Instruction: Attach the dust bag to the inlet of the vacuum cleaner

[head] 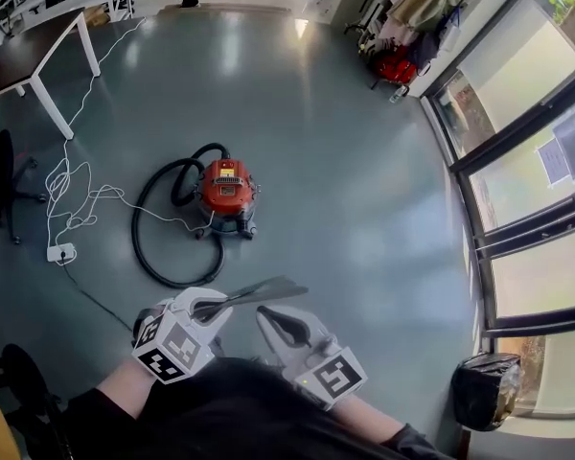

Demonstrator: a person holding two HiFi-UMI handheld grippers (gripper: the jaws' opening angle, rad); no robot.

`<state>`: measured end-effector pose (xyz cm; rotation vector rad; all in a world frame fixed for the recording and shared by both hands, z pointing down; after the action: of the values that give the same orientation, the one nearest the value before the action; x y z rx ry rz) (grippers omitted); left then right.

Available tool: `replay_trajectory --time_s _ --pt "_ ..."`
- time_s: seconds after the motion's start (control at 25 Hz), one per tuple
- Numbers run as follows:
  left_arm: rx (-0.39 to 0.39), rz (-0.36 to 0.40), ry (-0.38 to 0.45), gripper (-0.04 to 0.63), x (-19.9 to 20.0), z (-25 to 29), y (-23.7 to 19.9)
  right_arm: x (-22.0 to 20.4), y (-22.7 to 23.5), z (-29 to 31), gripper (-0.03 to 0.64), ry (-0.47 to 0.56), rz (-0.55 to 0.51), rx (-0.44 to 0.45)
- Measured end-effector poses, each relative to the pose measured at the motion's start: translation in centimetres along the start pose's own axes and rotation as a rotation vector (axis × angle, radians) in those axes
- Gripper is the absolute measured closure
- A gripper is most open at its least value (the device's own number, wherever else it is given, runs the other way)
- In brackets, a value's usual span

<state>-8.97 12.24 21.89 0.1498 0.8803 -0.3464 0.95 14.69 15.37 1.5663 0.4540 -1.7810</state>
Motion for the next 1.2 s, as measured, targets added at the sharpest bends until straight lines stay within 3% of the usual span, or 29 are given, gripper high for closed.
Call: replay_trajectory --time_s 0.28,0.56,0.92,1.2 --pt "-0.058 0.050 -0.015 0.555 -1.7 0.9 -6.0 1.3 2.4 6.1 0.624 -0.005 0.013 -0.076" --pt "-0.078 0.066 -0.066 0.555 -2.1 4.3 -8.1 1.9 6.7 8.4 0.624 -0.018 0.054 -0.062" --pt "-0.017 0.167 -0.176 0.555 -3.2 13.3 -9.5 -1.2 16.7 7.8 0.624 -0.084 0.090 0.009" --pt "0.017 0.140 -0.219 0.555 -3.5 18.2 -10.6 -3.9 22.8 8.4 0.624 -0.137 0.120 0.034"
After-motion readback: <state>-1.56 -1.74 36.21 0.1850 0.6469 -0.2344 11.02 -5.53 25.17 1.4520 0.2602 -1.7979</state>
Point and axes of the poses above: the fingertips, and each gripper's own axes: z forward along the fingers, y to its right, x out of its top, the point moved 5 cm from there along -z, backward along the fingers
